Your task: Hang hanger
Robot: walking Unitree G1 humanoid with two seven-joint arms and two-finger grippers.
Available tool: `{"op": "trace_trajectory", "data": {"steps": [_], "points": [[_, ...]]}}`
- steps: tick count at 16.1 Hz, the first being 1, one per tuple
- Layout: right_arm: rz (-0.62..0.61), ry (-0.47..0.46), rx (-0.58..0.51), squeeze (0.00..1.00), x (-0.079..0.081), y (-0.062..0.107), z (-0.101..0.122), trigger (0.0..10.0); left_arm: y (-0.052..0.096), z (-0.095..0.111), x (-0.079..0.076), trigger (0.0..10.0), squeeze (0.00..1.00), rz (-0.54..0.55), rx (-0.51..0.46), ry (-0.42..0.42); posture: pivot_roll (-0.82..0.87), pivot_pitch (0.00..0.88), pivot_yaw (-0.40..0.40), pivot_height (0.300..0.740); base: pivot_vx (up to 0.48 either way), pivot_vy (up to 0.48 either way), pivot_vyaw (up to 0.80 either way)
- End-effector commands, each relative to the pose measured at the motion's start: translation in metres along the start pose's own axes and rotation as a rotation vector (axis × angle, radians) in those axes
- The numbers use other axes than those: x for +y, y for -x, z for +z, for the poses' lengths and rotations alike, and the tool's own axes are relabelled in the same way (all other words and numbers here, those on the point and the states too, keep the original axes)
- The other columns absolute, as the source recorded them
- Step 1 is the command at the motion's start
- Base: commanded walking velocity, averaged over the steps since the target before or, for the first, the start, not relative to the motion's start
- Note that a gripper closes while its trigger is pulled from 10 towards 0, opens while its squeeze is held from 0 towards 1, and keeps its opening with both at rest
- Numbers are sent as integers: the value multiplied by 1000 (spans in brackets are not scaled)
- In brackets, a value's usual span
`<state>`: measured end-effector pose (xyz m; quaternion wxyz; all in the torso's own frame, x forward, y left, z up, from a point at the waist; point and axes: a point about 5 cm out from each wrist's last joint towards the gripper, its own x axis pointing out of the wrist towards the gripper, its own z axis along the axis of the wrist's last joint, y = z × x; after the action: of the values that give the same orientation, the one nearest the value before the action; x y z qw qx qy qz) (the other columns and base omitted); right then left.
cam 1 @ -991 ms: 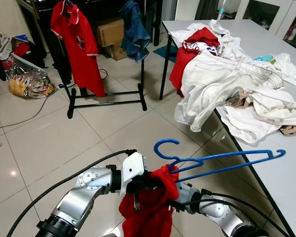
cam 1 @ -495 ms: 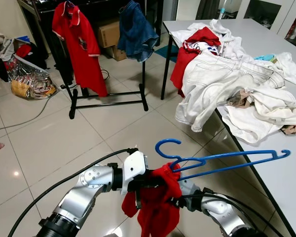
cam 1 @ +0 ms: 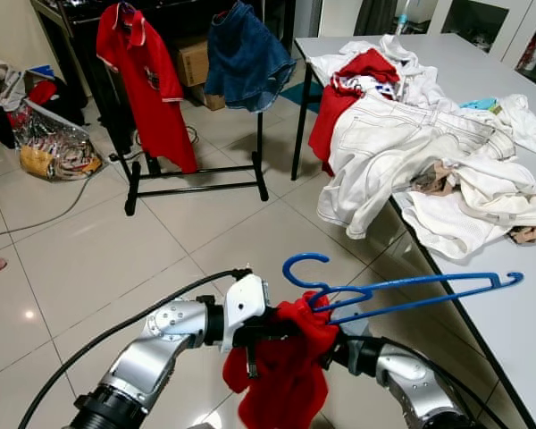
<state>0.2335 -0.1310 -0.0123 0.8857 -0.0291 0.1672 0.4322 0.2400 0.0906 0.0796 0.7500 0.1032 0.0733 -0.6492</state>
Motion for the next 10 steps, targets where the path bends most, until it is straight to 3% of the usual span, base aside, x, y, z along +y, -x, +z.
{"op": "trace_trajectory", "data": {"steps": [1, 8, 10], "points": [[-26, -22, -45, 0, -6, 2, 7, 0, -1, 4, 2, 10000, 0, -8, -8, -28, -94, 0, 19, 740, 0, 0, 0], [-135, -102, -97, 0, -22, 15, 10, 0, -1, 5, 9, 10000, 0, 29, -9, -43, -100, 0, 19, 740, 0, 0, 0], [-240, -86, -98, 0, -36, 20, 13, 0, -3, 6, 14, 10000, 0, 73, -16, -61, -107, 0, 20, 740, 0, 0, 0]]}}
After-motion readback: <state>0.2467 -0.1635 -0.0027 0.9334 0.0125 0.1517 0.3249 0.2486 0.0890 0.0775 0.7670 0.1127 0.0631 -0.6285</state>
